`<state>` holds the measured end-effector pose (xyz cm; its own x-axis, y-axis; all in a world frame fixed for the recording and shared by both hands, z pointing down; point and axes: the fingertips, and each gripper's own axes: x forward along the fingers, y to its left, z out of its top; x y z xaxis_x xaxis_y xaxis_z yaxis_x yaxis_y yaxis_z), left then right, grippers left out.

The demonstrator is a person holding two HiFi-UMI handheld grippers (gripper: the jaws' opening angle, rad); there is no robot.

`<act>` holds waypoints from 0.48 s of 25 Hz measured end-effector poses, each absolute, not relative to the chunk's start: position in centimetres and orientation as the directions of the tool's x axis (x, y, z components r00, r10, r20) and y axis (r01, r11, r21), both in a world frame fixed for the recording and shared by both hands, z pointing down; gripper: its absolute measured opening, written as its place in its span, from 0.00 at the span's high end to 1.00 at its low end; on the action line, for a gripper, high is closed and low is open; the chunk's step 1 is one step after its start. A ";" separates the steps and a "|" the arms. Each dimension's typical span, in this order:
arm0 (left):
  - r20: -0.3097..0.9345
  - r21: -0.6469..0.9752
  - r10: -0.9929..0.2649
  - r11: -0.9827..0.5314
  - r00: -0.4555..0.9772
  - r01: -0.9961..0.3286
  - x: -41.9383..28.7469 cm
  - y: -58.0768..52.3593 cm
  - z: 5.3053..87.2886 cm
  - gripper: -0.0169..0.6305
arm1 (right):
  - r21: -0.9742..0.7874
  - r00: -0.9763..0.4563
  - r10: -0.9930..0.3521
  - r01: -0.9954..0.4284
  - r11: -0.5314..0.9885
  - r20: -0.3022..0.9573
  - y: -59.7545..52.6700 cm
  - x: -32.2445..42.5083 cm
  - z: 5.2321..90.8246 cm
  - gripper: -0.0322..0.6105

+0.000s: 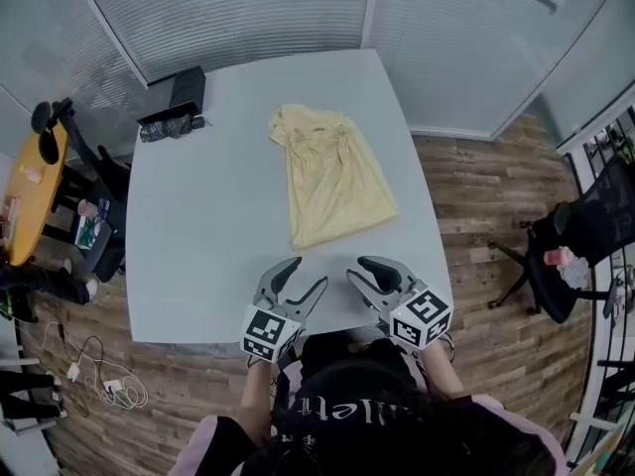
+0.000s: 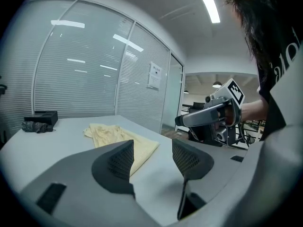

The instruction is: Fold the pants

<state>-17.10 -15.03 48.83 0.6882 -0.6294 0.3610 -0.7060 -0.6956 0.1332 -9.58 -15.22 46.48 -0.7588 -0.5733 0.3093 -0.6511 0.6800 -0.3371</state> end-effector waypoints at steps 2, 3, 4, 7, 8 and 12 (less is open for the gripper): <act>0.354 0.135 -0.633 -0.694 0.689 -0.707 -16.5 -14.2 48.5 0.56 | -0.337 -0.763 -0.570 -0.646 0.685 0.305 -14.4 -9.4 46.1 0.74; 0.349 0.136 -0.635 -0.694 0.690 -0.707 -16.3 -13.7 48.2 0.57 | -0.336 -0.765 -0.569 -0.643 0.688 0.300 -13.9 -9.2 45.9 0.75; 0.342 0.136 -0.636 -0.695 0.691 -0.706 -16.0 -13.3 47.9 0.57 | -0.334 -0.767 -0.570 -0.641 0.691 0.294 -13.4 -9.0 45.7 0.76; 0.326 0.126 -0.640 -0.700 0.696 -0.703 -15.0 -12.3 47.0 0.60 | -0.329 -0.767 -0.582 -0.642 0.693 0.271 -12.2 -7.9 44.8 0.79; 0.322 0.119 -0.642 -0.701 0.696 -0.703 -14.6 -11.9 46.6 0.61 | -0.330 -0.765 -0.586 -0.644 0.690 0.266 -11.8 -7.4 44.6 0.80; 0.295 0.119 -0.659 -0.694 0.692 -0.710 -12.9 -10.3 45.2 0.69 | -0.335 -0.756 -0.602 -0.654 0.678 0.257 -9.5 -5.1 43.8 0.84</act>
<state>-12.87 -10.27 45.25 0.6924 -0.6586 0.2948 -0.7104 -0.6937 0.1186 -5.09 -9.50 43.80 -0.7557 -0.6025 0.2569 -0.6544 0.6779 -0.3351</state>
